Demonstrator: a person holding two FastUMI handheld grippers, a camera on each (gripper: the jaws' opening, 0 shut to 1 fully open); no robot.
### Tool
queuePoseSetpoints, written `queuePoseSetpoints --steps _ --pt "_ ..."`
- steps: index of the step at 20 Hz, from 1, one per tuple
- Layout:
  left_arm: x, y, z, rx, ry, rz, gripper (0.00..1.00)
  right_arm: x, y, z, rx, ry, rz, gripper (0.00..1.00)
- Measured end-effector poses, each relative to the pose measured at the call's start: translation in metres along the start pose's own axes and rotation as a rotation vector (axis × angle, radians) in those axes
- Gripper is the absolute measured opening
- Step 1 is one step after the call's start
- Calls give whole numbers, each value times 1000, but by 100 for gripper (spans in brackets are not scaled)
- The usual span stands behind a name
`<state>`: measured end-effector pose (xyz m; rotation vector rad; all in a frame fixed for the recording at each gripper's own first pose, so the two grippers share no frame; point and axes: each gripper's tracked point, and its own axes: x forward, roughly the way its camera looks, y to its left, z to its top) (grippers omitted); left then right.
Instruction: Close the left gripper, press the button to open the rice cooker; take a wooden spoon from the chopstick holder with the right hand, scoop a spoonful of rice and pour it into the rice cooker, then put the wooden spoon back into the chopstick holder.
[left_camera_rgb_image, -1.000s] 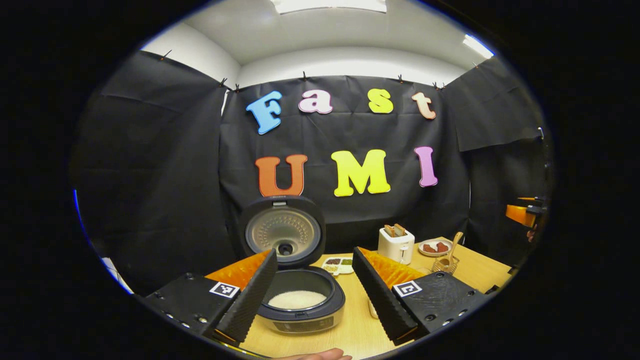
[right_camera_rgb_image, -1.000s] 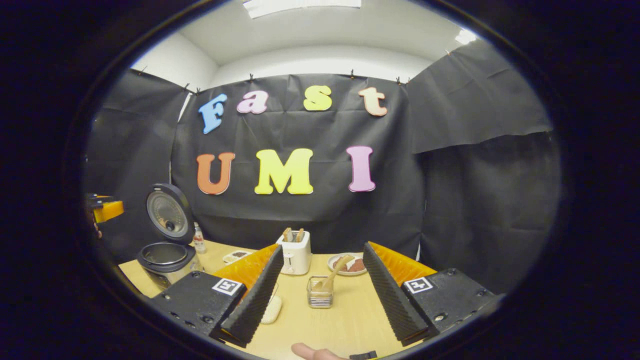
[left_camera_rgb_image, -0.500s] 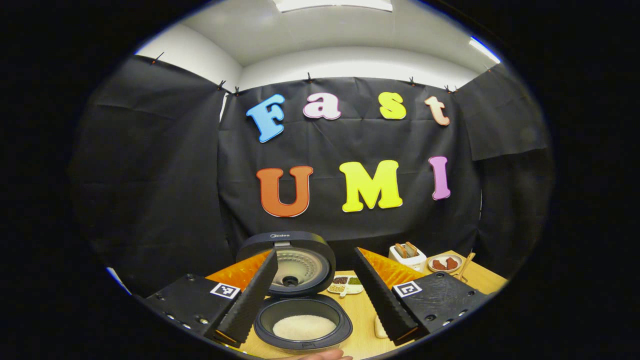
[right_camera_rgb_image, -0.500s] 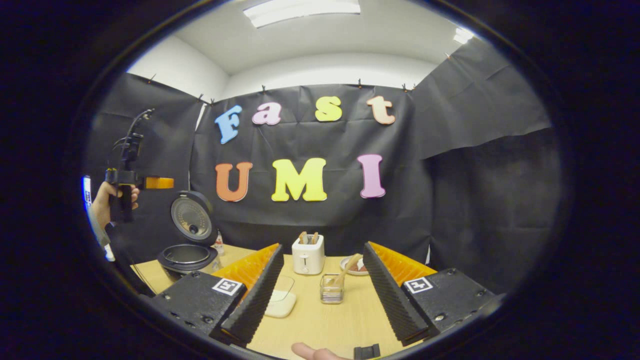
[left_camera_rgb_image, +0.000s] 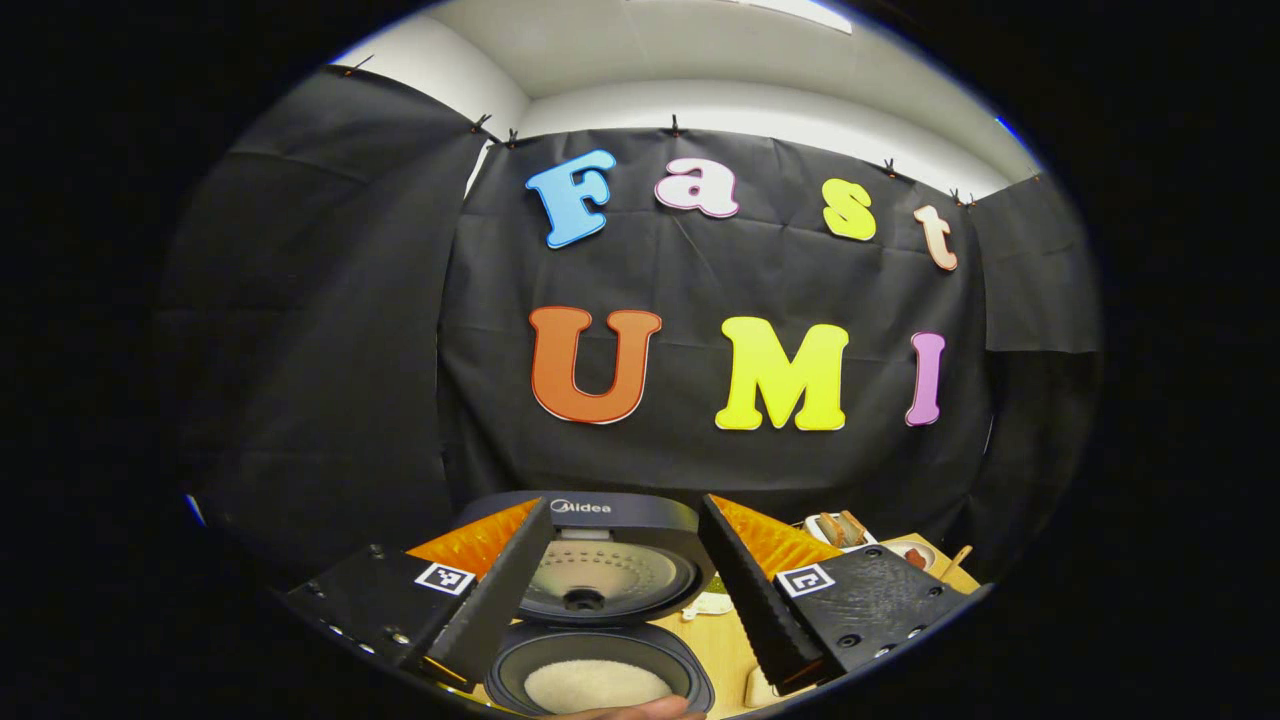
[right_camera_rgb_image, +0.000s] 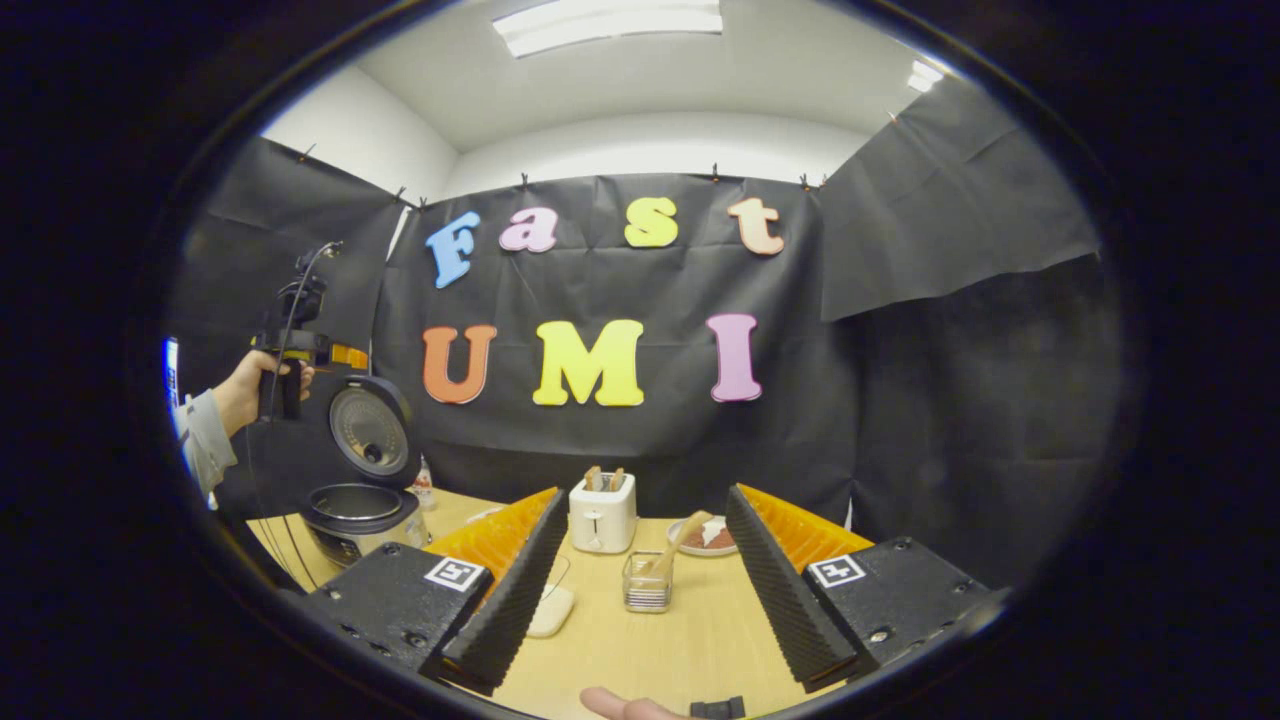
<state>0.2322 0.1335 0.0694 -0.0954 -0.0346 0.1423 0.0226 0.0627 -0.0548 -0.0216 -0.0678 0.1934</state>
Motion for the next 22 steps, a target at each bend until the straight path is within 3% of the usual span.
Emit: queuePoseSetpoints --steps 4,8,10,12,22 --pt "37 3 -2 -80 -1 15 94 17 13 -22 -15 53 28 100" --pt "63 17 -21 48 53 88 94 24 30 -37 -21 91 63 100" --pt "69 22 -18 44 69 116 96 25 37 -46 -32 109 79 100" --pt "66 26 -26 41 107 146 100 22 42 -48 -36 117 90 99" --pt "8 17 -48 59 184 133 100 -21 40 -26 -25 56 86 100"
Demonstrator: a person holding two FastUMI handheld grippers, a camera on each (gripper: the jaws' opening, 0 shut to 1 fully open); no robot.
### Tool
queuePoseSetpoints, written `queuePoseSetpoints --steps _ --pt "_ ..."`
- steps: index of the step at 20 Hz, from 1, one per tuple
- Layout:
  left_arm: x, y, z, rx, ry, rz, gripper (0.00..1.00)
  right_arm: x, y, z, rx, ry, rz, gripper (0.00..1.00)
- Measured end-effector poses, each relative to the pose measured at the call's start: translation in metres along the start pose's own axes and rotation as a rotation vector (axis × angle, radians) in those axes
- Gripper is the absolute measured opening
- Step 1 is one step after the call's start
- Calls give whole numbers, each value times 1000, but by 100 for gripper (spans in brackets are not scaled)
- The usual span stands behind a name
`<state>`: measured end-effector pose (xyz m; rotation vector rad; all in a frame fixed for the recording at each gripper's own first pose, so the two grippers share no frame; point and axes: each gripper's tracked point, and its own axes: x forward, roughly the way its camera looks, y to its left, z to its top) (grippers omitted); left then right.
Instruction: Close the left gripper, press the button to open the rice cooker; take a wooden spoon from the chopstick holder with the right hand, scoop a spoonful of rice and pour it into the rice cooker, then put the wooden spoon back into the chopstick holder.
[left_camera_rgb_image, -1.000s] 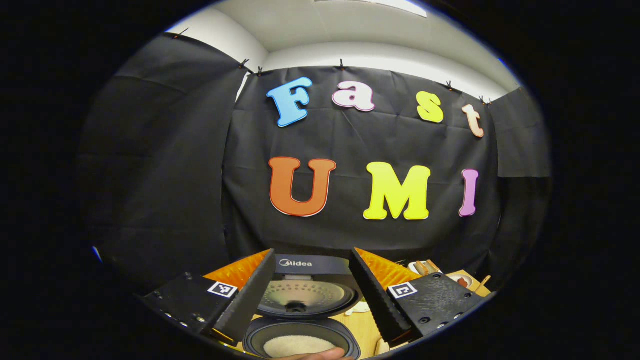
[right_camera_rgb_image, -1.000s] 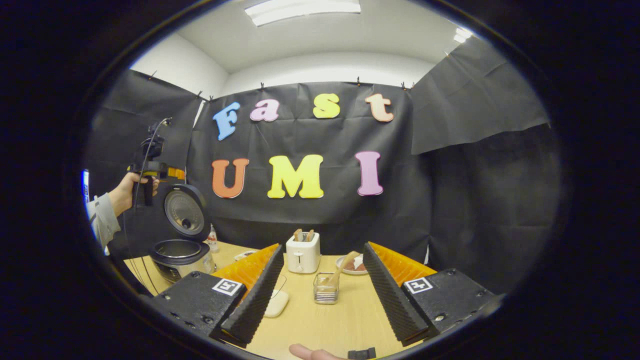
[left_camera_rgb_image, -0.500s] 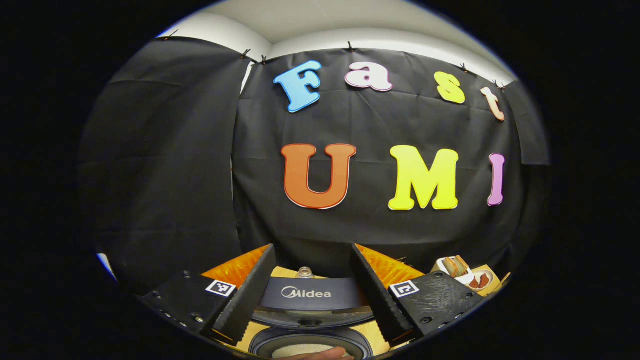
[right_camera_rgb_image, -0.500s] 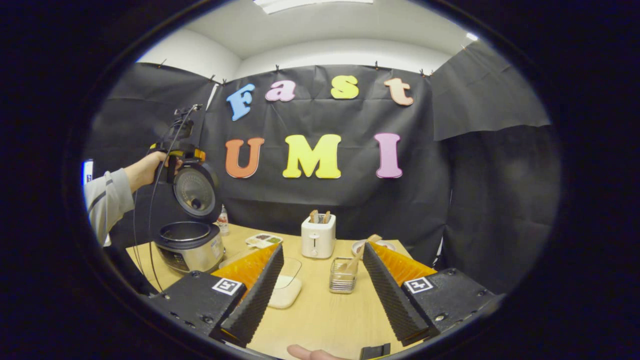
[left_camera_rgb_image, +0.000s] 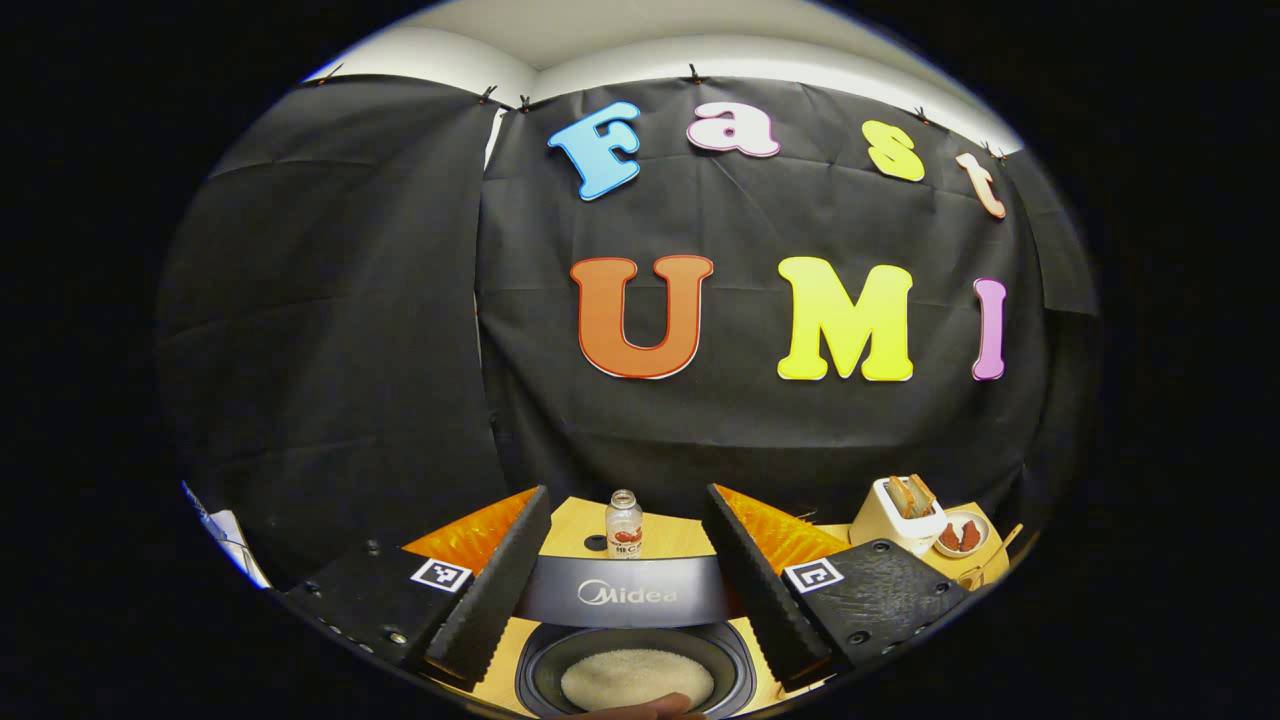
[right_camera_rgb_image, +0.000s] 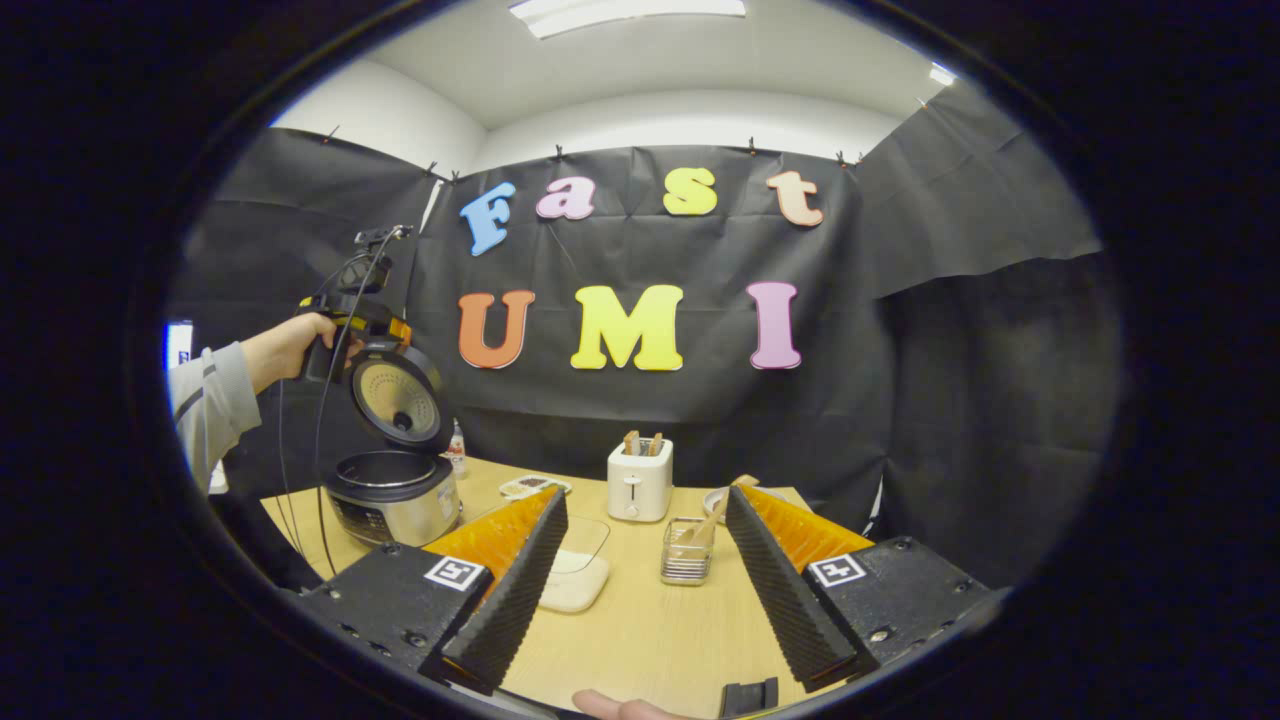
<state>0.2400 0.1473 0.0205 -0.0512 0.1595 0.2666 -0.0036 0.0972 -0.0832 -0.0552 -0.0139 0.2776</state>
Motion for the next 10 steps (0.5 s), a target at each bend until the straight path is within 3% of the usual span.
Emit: queuePoseSetpoints --steps 10 --pt "-46 -6 -86 0 212 -41 98 -38 29 28 -1 -85 61 100"
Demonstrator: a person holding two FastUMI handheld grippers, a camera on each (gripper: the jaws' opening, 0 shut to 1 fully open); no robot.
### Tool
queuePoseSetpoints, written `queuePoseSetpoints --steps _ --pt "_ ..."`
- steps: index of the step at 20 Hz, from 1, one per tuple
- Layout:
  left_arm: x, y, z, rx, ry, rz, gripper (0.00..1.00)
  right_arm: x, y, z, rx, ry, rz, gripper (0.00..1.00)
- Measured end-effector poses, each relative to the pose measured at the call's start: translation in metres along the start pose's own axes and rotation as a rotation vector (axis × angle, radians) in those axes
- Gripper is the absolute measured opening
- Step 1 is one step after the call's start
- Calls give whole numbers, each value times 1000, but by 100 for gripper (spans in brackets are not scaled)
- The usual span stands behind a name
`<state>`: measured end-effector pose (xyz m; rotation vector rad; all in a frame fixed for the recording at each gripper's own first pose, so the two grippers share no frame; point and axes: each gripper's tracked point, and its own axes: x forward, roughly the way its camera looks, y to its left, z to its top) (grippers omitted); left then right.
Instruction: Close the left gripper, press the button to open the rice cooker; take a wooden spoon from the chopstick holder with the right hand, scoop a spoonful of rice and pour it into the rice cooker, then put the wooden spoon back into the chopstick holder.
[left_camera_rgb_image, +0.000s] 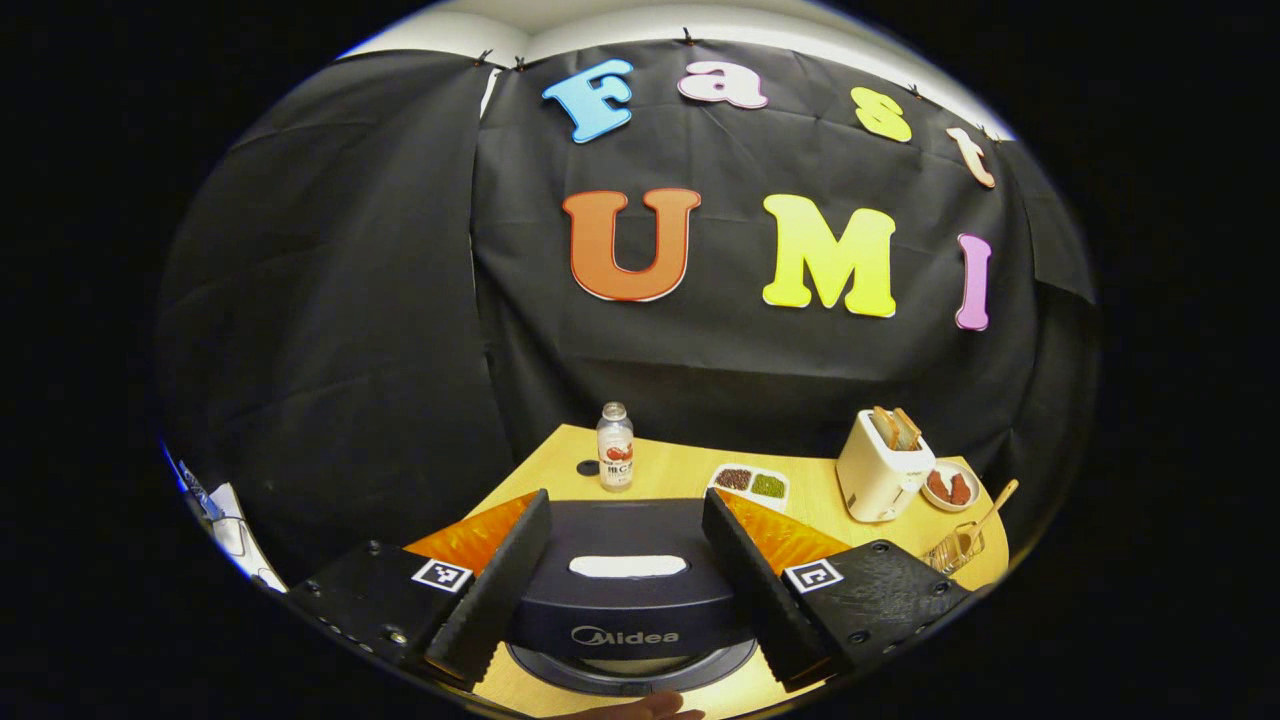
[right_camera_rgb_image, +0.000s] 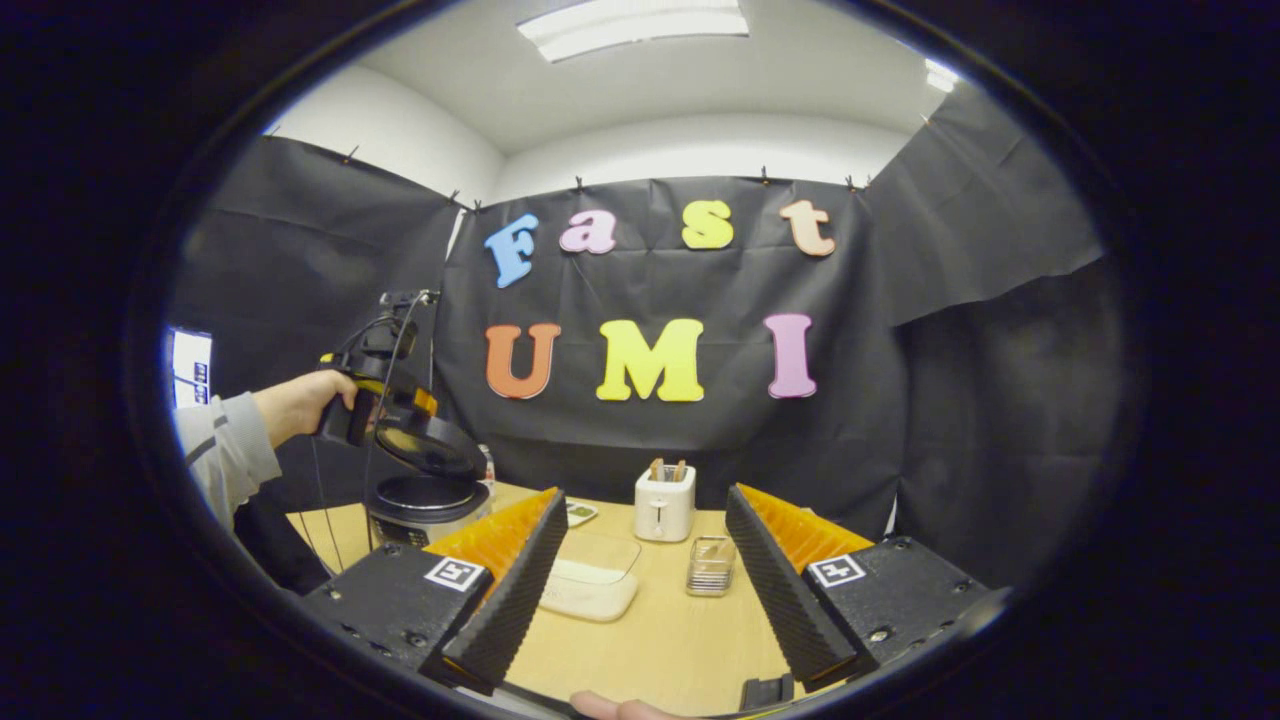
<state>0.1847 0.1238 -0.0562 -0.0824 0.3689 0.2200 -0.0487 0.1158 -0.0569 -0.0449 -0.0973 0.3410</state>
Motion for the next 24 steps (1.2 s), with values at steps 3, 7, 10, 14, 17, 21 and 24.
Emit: queuePoseSetpoints --steps 3,7,10,14,17,21,24 --pt "-5 0 -27 -3 48 2 97 -6 2 5 14 -17 1 100" --pt "-9 -4 -55 12 42 2 98 -10 11 9 44 -26 15 100" --pt "-9 -4 -78 18 61 -6 98 -10 16 8 35 -22 23 100" --pt "-13 -5 -108 41 97 -30 98 -7 29 5 27 -8 45 100" --pt "-17 -5 -115 28 87 -51 99 -5 32 2 17 -1 45 100" --pt "-25 -4 -115 38 -7 -60 98 -5 40 1 8 6 55 100" --pt "-23 -5 -110 30 -91 -57 98 -2 50 -1 -8 12 69 100"
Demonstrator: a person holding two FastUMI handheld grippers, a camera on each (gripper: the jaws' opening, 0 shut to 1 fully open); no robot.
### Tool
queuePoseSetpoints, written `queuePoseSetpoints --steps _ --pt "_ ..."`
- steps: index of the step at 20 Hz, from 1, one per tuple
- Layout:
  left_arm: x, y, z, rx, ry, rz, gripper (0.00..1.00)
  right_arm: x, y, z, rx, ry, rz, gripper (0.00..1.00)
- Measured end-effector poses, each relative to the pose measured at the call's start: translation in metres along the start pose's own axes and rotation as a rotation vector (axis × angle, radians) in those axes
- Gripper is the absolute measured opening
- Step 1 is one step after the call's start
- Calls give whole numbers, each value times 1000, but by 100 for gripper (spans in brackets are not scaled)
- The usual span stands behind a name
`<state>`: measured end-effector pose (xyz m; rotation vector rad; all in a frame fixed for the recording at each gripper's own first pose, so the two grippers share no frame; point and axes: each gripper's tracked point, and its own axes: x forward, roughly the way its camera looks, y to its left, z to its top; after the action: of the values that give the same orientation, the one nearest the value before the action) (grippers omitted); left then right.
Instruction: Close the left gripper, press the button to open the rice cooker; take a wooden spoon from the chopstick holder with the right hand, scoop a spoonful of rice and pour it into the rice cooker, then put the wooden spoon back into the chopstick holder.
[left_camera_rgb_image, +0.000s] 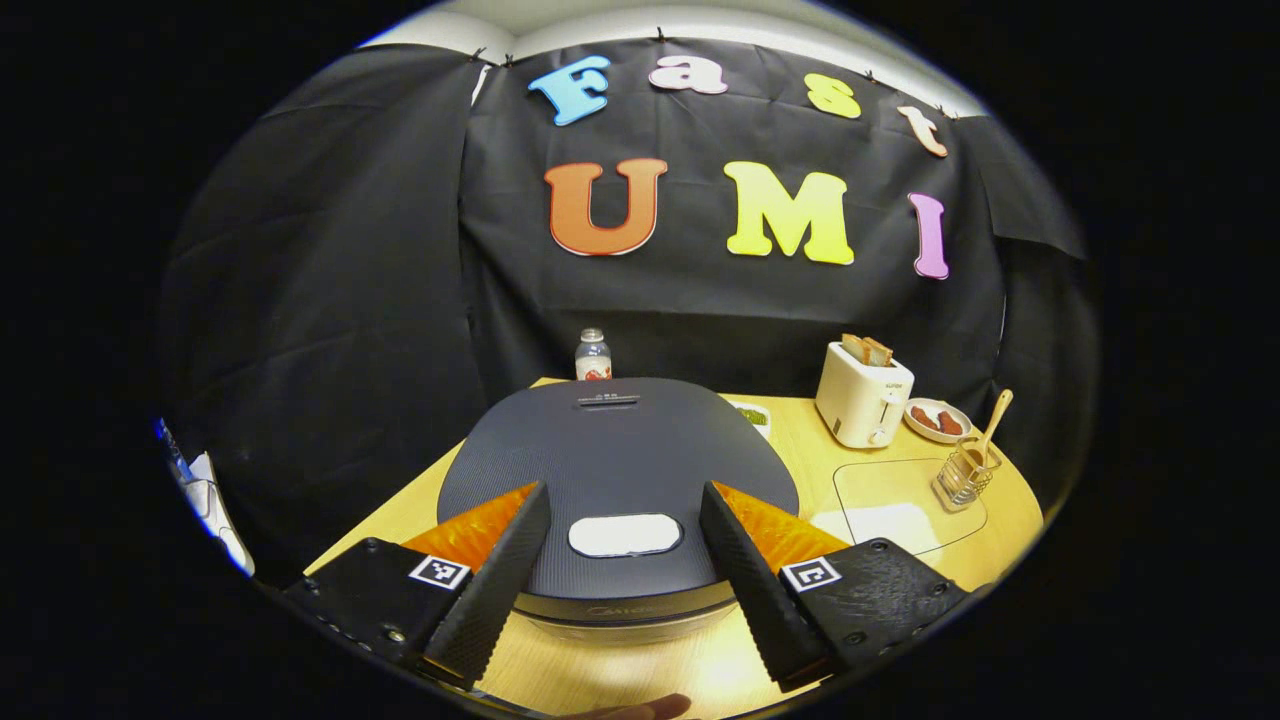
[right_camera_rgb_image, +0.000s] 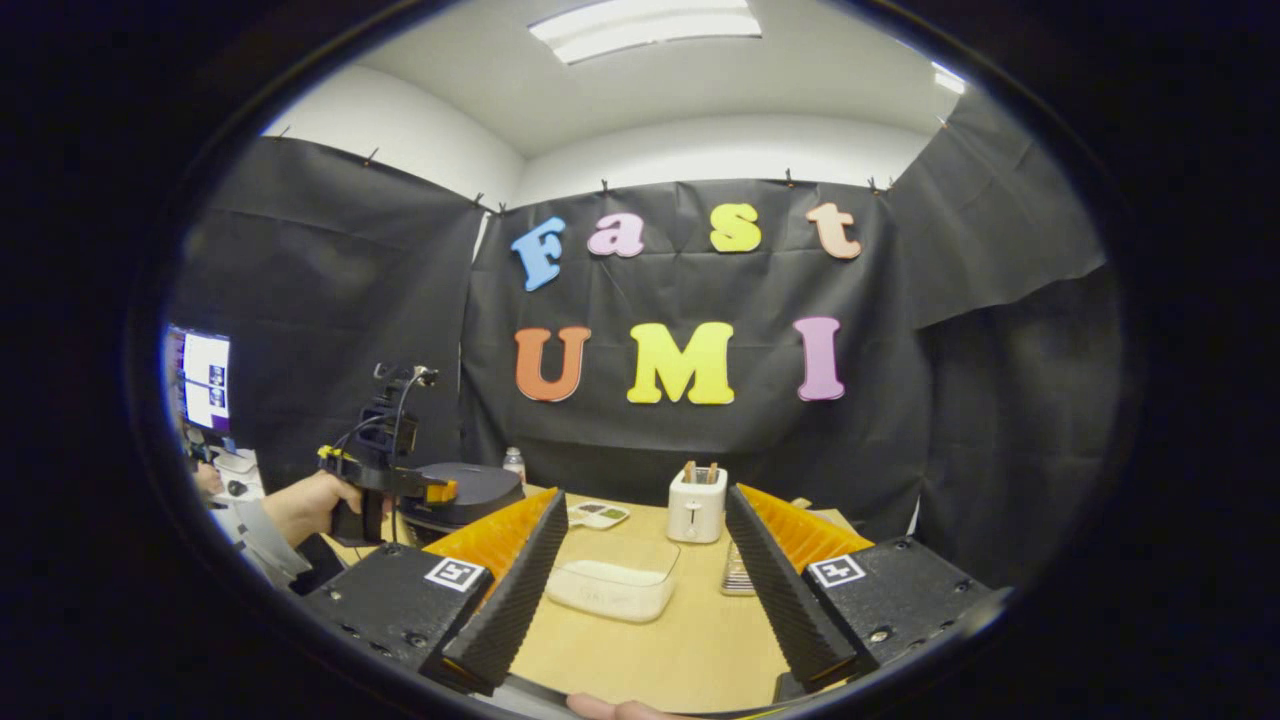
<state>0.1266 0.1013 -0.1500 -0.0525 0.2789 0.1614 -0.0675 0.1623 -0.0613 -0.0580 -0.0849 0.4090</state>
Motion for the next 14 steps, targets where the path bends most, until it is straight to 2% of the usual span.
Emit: queuePoseSetpoints --steps 6,9,14 --pt "4 1 -1 -7 -127 22 99 3 4 -7 -4 21 3 100" --pt "4 3 1 10 -256 26 97 7 -4 -12 8 37 -21 100" --pt "7 3 -1 8 -273 44 97 12 -10 -18 25 48 -27 100"
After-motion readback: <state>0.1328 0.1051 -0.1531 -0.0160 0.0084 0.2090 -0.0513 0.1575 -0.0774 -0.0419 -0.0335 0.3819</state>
